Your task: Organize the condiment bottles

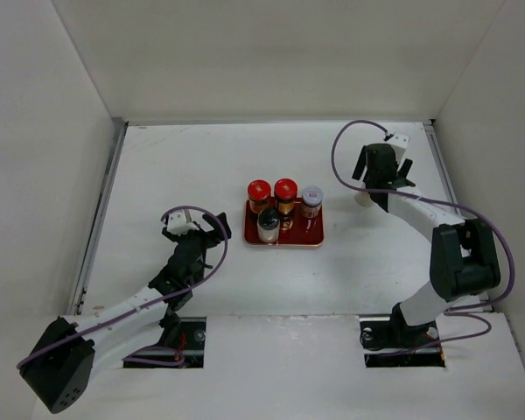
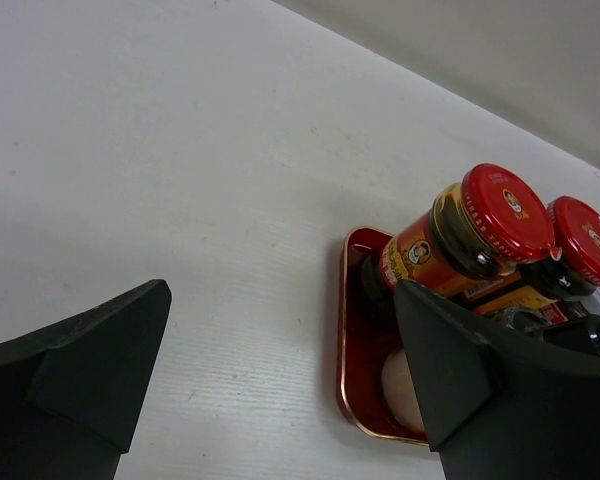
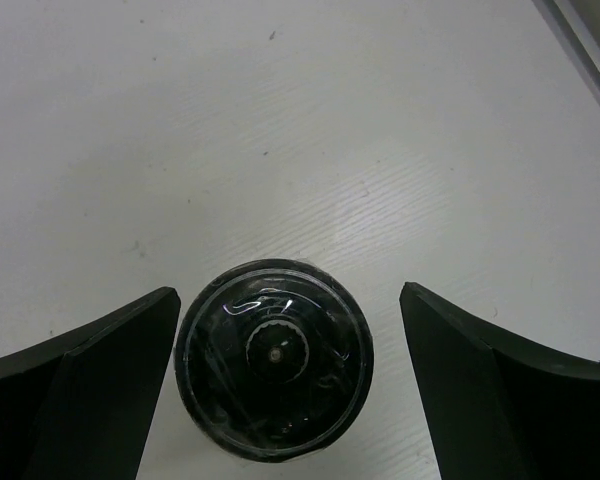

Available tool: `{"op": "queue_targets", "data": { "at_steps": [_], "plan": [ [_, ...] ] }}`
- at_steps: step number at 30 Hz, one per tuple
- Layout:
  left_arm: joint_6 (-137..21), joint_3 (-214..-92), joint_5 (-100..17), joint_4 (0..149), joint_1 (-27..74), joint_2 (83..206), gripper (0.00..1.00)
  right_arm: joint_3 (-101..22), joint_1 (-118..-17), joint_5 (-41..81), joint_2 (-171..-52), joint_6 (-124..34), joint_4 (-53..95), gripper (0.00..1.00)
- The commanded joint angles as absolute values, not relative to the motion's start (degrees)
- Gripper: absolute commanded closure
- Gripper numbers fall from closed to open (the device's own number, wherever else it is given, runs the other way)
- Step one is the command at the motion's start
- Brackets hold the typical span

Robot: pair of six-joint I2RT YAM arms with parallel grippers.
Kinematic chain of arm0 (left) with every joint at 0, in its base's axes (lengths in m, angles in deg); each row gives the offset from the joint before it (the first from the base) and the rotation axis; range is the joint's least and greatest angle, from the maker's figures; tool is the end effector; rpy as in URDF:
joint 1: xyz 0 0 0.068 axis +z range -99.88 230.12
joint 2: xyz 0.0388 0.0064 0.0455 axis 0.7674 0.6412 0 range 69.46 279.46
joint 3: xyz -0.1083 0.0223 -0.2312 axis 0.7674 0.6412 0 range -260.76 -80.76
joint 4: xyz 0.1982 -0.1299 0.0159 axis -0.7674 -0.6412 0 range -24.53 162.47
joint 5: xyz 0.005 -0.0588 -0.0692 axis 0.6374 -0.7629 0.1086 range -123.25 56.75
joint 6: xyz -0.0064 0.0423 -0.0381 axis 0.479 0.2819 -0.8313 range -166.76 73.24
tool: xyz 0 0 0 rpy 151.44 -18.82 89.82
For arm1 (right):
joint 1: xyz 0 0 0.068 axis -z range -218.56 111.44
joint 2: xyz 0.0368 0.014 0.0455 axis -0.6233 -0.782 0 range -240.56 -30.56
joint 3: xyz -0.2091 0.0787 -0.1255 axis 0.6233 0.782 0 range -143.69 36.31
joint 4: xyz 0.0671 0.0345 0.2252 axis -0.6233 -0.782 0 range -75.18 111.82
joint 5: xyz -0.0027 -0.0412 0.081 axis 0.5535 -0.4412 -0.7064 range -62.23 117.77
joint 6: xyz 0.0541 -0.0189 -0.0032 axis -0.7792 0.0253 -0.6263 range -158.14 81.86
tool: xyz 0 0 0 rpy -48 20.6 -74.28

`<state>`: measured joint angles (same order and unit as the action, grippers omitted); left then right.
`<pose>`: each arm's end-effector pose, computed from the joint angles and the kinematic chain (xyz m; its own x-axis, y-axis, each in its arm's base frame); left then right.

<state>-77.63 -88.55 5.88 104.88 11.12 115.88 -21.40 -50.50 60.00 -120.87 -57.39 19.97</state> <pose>0.1431 -0.0829 0.1909 -0.0724 -0.4535 -0.8883 -0.0427 0.8912 -0.4515 0.3252 0.0466 0.2315 -0.4382 0.1922 -0.8781 0.4235 0.9058 -0.0130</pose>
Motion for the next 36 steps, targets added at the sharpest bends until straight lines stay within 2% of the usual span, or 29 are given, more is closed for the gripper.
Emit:
{"op": "queue_targets", "data": {
  "at_steps": [1, 6, 7, 13, 20, 27, 36],
  "plan": [
    [-78.0, -89.4, 5.2, 107.7, 11.7, 116.0, 0.03, -23.7, -49.9, 56.6, -121.0, -57.7, 21.3, 0.07],
    [-78.1, -89.5, 5.5, 108.1, 11.8, 116.8, 0.03, -20.9, -50.2, 55.7, -118.0, -59.2, 22.8, 0.37],
    [-78.1, -89.5, 5.3, 108.2, 11.8, 117.3, 0.02, -20.0, -50.2, 55.9, -116.4, -59.7, 22.9, 0.4],
    [-78.2, -89.5, 6.7, 107.6, 11.8, 116.3, 0.0, -11.3, -56.1, 61.2, -101.2, -59.3, 23.0, 0.43],
    [-78.0, -90.3, 9.1, 106.1, 11.4, 117.4, 0.0, -3.1, -70.7, 62.2, -89.4, -62.5, 23.0, 0.43],
    [-78.3, -89.6, 8.7, 107.9, 11.1, 117.4, 0.0, -6.0, -83.4, 64.0, -95.9, -62.0, 30.1, 0.43],
    [-78.3, -91.1, 8.5, 104.7, 11.8, 117.5, 0.0, -10.0, -87.5, 64.3, -108.2, -60.6, 37.7, 0.42]
  ]
}}
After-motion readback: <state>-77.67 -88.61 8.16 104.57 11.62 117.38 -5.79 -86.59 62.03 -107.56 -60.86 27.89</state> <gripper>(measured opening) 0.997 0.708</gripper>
